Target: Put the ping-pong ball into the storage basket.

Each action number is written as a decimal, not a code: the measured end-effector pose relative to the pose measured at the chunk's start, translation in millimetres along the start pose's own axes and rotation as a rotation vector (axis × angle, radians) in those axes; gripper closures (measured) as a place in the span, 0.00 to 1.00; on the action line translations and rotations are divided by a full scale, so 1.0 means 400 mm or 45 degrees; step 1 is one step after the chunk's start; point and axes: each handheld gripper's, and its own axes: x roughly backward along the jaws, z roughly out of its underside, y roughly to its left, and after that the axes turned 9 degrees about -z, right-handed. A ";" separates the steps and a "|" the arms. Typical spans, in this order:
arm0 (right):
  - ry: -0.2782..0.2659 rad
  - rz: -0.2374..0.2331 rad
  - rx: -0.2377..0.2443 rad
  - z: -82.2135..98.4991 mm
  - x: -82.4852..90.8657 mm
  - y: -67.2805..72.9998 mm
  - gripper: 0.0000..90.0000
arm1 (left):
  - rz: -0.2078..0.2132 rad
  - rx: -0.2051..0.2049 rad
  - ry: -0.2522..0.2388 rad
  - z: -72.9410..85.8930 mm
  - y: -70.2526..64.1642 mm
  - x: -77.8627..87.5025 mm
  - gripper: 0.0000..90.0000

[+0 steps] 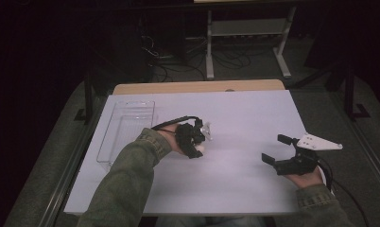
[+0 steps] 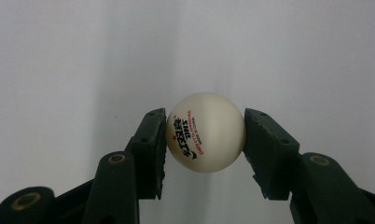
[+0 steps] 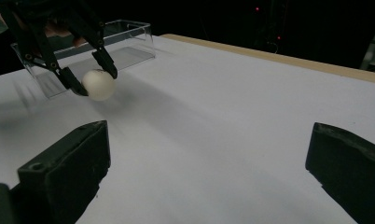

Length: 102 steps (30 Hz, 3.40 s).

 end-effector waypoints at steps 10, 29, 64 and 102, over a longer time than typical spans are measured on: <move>-0.005 -0.007 -0.011 0.001 0.002 -0.001 0.00 | -0.001 -0.004 -0.006 0.000 0.015 0.055 0.56; -0.005 -0.016 -0.035 0.006 0.002 -0.005 0.00 | -0.041 0.024 -0.040 -0.020 0.056 0.166 0.56; 0.008 -0.085 -0.019 -0.005 -0.042 -0.011 0.00 | -0.178 0.016 -0.025 -0.048 0.083 0.385 0.56; 0.007 -0.027 -0.018 0.002 -0.012 -0.001 0.00 | -0.215 0.129 0.047 0.087 0.093 0.403 0.56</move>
